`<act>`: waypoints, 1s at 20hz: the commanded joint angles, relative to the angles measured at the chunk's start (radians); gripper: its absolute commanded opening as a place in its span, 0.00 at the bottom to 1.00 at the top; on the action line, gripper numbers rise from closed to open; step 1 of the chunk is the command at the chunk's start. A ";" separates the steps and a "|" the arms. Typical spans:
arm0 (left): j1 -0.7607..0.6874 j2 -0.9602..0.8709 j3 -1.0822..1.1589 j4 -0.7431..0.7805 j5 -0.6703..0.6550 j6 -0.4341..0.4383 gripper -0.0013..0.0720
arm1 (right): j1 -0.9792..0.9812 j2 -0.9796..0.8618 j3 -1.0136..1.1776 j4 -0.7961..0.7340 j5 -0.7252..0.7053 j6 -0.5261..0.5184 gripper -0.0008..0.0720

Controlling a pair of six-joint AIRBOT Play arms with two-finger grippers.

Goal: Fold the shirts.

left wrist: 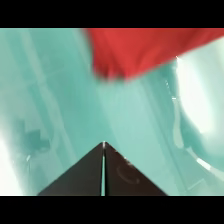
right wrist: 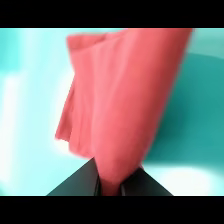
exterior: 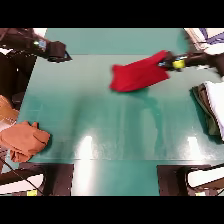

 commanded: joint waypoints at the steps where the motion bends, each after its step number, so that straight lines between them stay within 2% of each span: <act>1: -0.104 0.000 0.000 -0.002 0.095 -0.001 0.05 | -0.269 0.121 0.002 -0.079 0.048 0.025 0.04; 5: -0.177 0.000 0.000 -0.002 0.145 -0.001 0.05 | -0.515 0.163 0.003 -0.077 0.050 0.025 0.04; 8: -0.210 0.000 0.000 -0.002 0.151 -0.001 0.05 | -0.626 0.162 0.002 -0.076 0.029 0.036 0.04; 10: -0.218 -0.001 0.000 -0.002 0.152 -0.002 0.05 | -0.662 0.162 0.002 -0.056 -0.005 0.037 0.04; 14: -0.217 -0.001 0.000 0.002 0.166 -0.009 0.05 | -0.687 0.163 0.013 0.078 -0.052 0.028 0.04; 20: -0.217 -0.001 0.000 0.002 0.170 -0.009 0.05 | -0.692 0.163 0.222 0.077 -0.059 0.005 0.04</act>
